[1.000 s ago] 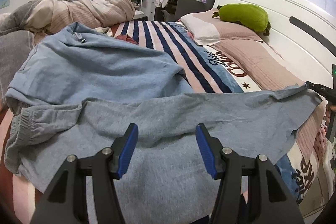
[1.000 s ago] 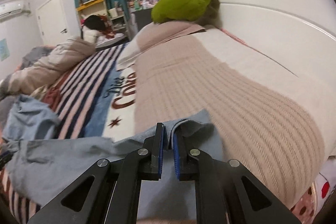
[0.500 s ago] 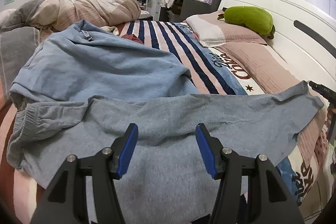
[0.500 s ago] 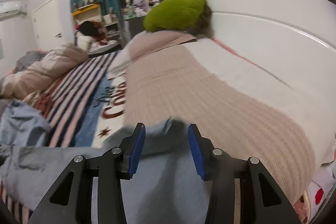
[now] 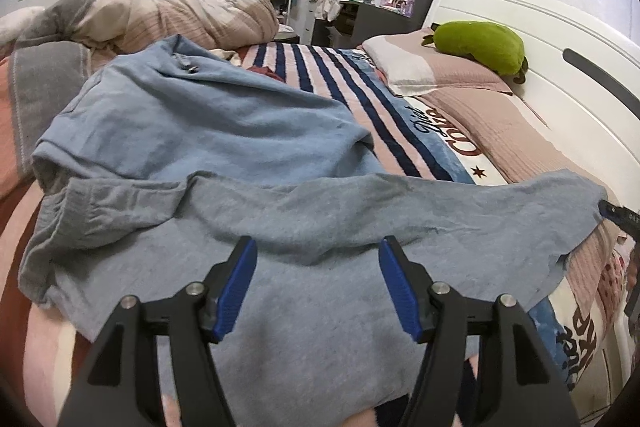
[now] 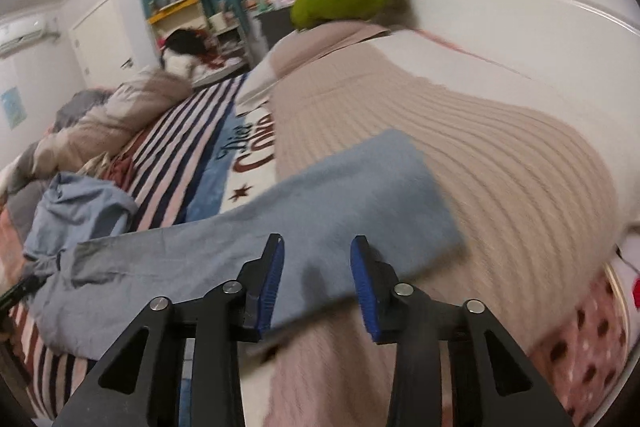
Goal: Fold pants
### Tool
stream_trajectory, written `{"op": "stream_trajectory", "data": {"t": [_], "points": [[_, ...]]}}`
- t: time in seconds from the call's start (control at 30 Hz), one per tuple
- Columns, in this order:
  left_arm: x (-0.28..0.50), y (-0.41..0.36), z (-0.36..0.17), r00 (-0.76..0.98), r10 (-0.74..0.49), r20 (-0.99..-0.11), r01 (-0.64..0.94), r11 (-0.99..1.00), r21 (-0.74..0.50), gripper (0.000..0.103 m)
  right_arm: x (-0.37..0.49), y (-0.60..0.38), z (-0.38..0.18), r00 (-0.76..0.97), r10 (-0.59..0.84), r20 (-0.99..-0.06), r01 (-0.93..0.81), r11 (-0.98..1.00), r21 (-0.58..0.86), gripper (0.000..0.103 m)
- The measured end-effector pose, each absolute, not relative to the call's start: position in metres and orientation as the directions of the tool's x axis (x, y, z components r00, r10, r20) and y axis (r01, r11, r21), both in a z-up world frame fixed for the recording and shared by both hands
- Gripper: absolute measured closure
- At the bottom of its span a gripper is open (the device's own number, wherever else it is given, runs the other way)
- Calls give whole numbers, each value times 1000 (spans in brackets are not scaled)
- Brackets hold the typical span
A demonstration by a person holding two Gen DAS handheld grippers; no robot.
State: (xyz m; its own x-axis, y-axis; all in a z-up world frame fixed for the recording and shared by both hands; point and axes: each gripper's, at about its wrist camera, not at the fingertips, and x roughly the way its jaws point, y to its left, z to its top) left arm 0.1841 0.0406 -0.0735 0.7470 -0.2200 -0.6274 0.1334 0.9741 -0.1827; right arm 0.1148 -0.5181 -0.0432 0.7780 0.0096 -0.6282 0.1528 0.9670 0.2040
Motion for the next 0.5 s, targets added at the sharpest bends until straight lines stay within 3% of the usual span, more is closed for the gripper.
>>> {"op": "stream_trajectory", "data": {"t": [0.5], "points": [[169,58,-82,747,-215,-629,91,970,-224,43,120,-505,-60,750,47,-659,137,965,225,53]]}}
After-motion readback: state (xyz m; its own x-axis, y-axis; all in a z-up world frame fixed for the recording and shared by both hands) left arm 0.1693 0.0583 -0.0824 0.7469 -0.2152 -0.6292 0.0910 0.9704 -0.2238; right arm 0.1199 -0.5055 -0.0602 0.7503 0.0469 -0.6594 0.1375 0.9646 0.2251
